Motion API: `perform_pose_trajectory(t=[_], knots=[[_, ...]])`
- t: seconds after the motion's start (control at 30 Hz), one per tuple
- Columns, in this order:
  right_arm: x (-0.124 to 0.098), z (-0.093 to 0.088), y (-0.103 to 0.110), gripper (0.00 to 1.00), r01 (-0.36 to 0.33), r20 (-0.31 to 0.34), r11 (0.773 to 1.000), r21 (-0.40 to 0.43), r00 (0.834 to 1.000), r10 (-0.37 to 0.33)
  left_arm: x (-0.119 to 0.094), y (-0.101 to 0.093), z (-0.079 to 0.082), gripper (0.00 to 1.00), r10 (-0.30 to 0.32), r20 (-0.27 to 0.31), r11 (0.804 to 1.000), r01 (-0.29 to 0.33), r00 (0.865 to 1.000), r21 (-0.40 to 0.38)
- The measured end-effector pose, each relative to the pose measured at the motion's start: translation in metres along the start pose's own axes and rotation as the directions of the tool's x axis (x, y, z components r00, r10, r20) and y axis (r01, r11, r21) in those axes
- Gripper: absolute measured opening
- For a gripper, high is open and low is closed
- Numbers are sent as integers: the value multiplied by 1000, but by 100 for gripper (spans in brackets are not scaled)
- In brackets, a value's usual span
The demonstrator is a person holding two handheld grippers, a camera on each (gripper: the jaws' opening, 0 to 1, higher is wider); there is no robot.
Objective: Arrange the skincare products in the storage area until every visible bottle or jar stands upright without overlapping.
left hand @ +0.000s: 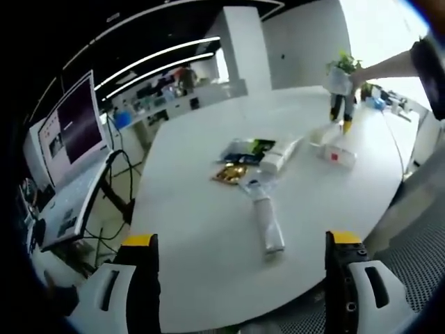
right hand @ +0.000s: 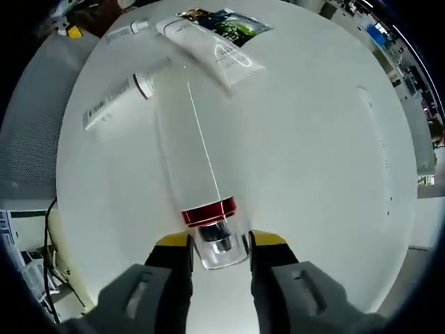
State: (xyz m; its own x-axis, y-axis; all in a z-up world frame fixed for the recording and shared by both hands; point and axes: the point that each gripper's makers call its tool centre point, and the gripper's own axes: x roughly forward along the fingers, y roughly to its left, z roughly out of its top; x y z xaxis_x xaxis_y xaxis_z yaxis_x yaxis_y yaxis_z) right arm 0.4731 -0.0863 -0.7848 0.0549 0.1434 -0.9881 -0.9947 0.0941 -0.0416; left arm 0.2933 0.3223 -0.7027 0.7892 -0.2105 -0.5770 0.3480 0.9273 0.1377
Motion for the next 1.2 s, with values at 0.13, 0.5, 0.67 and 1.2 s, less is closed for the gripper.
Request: perform_pose_trajectory(t=[0.13,0.5,0.67,1.2], knots=[[1,1,1,33,-18,8,1000,-15,1000,19,-1,-2,7,97,-12,10,1000,12,1000,-9],[1,-1,2,30,-29,4,999,-31,1000,29,14,-27,33,97,-103,14,992,101,995,71],[0,-3,10,27,-44,-37,998,-55,998,42,21,-36,46,97,-128,31,989,125,991,84],[-21,-1,34,25,-22,-91,998,55,995,27,32,-52,47,83,-192,-9,968,191,981,162]])
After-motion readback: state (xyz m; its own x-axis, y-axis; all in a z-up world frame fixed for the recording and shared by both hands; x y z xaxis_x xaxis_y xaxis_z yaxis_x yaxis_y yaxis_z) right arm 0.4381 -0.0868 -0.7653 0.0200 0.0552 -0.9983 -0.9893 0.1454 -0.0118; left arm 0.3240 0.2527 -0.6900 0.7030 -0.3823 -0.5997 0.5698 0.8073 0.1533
